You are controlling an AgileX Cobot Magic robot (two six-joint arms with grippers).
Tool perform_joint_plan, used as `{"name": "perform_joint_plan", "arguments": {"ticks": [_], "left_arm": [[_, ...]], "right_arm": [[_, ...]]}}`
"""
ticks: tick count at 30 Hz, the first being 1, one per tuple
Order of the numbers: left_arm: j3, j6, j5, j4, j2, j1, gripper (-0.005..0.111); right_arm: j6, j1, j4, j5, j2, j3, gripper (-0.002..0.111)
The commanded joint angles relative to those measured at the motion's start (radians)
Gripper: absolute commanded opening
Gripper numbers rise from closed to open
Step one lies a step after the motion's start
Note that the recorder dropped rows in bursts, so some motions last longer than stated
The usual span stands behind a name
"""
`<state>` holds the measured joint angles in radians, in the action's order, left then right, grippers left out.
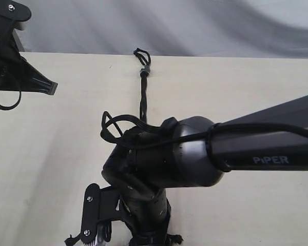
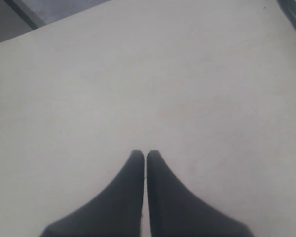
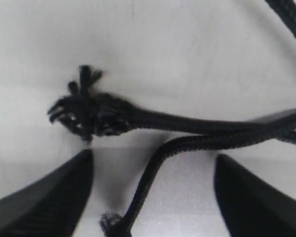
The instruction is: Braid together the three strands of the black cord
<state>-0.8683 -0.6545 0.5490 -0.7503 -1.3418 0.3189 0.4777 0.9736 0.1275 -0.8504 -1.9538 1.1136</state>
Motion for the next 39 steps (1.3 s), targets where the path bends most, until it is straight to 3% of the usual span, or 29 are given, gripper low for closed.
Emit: {"name": "perform_joint_plan", "arguments": {"ticks": [1,4,9,14,17,22,25,30,39], "left_arm": [[0.005,0.004,-0.002,0.003,0.011,-0.003,0.003],[0.005,0.004,-0.002,0.022,0.011,-0.003,0.003],[0.005,0.004,-0.034,0.025,0.011,-0.003,0.003],[0.010,0.008,-0.062,0.029,0.029,-0.003,0.003],[0.042,0.008,-0.128,0.048,0.090,-0.003,0.003],[0.123,0.012,-0.270,0.059,0.256,-0.003,0.003],[0.177,0.012,-0.381,0.059,0.356,-0.003,0.003],[0.222,0.031,-0.453,0.055,0.480,-0.003,0.003],[0.220,0.031,-0.461,0.055,0.595,-0.003,0.003]], "right_arm": [[-0.053,0.005,0.077,-0.001,0.068,-0.016,0.095],[-0.211,0.005,0.237,-0.001,0.195,-0.016,0.105],[-0.610,0.005,0.581,-0.001,0.432,-0.016,0.105],[-0.881,-0.038,0.727,-0.003,0.624,-0.016,0.105],[-0.922,-0.159,0.763,0.028,0.703,-0.035,0.105],[-0.981,-0.465,0.748,0.173,0.784,-0.136,0.101],[-0.988,-0.637,0.662,0.368,0.807,-0.234,0.076],[-1.026,-0.749,0.632,0.687,0.823,-0.358,-0.001],[-1.079,-0.751,0.628,0.687,0.821,-0.382,0.002]]}}
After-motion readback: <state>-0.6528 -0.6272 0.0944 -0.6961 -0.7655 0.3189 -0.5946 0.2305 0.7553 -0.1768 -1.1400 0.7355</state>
